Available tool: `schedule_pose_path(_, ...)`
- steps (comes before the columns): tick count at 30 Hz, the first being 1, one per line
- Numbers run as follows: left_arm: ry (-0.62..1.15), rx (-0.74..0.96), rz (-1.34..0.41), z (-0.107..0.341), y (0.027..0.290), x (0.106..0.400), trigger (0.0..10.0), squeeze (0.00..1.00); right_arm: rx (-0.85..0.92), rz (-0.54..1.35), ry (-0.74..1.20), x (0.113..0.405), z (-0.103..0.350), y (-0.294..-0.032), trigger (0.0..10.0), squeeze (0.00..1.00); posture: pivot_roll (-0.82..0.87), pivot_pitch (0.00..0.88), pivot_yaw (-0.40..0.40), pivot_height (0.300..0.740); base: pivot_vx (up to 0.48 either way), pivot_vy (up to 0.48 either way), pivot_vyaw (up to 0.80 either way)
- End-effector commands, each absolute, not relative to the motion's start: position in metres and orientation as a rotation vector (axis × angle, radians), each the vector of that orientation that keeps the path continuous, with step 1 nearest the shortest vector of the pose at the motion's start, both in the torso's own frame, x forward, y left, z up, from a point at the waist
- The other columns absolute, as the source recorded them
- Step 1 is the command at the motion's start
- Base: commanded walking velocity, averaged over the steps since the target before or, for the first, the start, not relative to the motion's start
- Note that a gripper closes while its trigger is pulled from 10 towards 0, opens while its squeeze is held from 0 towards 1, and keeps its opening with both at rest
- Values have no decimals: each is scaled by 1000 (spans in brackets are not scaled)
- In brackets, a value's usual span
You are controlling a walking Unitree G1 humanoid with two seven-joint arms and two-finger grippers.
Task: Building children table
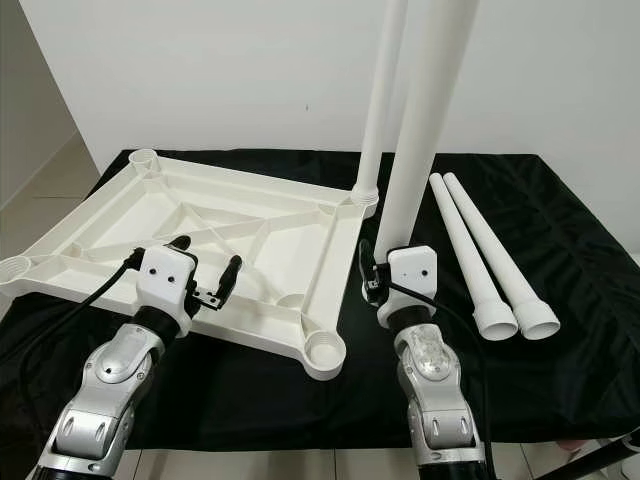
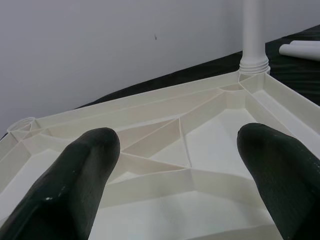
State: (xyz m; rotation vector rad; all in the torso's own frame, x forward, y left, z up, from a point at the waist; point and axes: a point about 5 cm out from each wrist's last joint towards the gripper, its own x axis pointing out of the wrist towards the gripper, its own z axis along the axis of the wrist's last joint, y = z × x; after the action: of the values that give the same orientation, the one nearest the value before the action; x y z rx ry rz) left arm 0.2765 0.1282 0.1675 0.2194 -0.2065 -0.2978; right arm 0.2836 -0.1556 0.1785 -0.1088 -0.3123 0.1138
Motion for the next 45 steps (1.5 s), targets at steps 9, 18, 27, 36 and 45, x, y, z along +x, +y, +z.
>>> schedule_pose_path(9, -182, 148, -168, 158, 138, 278, 10000, 0, -105, 125, -319, 286, 174, -150, 10000, 0, -44, 4, 30, 740, 0, 0, 0)
schedule_pose_path(18, -165, 135, -132, 151, 147, 288, 10000, 0, -119, 127, -324, 292, 172, -150, 10000, 0, -52, 0, 41, 740, 0, 0, 0)
schedule_pose_path(27, -175, 126, -94, 153, 156, 293, 10000, 0, -123, 96, -326, 296, 171, -157, 10000, 0, -55, 0, 51, 740, 0, 0, 0)
schedule_pose_path(36, -177, 110, -76, 152, 154, 291, 10000, 0, -117, 113, -327, 295, 170, -152, 10000, 0, -50, 0, 37, 740, 0, 0, 0)
schedule_pose_path(45, -173, 112, -57, 148, 156, 286, 10000, 0, -124, 117, -325, 294, 169, -154, 10000, 0, -41, 0, 27, 740, 0, 0, 0)
